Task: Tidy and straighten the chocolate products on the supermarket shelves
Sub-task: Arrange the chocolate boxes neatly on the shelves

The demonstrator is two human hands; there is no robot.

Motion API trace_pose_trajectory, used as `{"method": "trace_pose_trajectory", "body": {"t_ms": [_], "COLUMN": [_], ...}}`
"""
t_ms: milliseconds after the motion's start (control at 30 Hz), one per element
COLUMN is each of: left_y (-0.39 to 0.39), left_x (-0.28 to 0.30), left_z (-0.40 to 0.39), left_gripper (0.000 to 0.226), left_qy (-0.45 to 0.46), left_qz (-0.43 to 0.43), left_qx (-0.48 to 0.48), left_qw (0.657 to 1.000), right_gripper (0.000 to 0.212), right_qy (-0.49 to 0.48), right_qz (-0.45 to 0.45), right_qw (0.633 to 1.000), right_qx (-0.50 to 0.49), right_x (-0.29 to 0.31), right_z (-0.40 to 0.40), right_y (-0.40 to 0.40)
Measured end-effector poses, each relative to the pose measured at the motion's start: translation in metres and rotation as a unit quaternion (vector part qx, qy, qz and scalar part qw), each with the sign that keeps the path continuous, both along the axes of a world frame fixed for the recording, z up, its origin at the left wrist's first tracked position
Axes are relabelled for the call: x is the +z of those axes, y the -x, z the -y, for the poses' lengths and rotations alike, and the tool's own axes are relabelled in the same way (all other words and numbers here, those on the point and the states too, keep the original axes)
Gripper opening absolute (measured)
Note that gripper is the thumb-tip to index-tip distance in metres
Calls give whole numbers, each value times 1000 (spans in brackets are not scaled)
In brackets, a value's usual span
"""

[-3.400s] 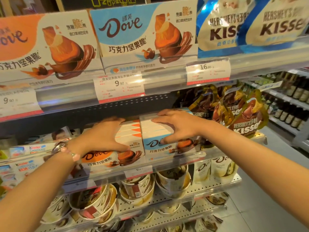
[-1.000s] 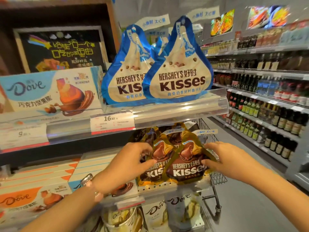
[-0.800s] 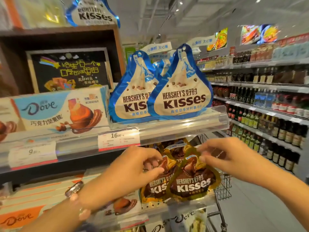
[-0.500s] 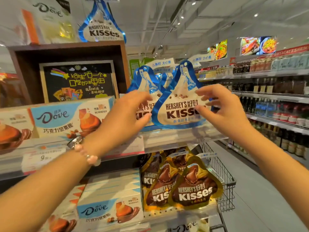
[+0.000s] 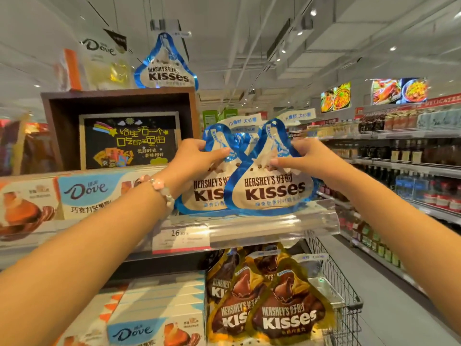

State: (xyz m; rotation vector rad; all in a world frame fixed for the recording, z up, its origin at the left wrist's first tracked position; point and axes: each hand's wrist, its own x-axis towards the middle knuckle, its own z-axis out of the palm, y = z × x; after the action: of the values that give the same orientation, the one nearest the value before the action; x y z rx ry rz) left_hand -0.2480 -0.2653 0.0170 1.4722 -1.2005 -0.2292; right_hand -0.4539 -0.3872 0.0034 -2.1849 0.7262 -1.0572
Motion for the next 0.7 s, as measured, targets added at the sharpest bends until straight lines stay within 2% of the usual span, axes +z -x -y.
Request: {"method": "trace_pose_trajectory", "body": {"t_ms": [133,200,267,433,567,700], "left_y": [4,1,-2,0,4,2], "left_x": [0,2,4,6,6,7], "left_z": [5,4,3,2,1,-9], "left_gripper": [14,16,20,25,26,29], "left_qy": [3,-12,-25,-32,-2,39], "left_qz": [-26,-18,-2,-2,58,134], "left_qx": [10,15,16,13,68,115], "left_qw": [1000,1000,1000,999,996,983], "right_gripper": [29,20,19,32,65,75], "right_qy": [-14,-17,-12,24,74,175], "right_qz": [20,49,69,94,133,199], "right_qw": [999,998,997,995,986,959], "right_qx": [30,37,25,-15,-71,-100], "right_x": [-1,-3,-6,-15,-25,-36], "right_z": [7,9,11,14,13,5], "right_y": [-2,-5,-8,-17,-23,-25]}}
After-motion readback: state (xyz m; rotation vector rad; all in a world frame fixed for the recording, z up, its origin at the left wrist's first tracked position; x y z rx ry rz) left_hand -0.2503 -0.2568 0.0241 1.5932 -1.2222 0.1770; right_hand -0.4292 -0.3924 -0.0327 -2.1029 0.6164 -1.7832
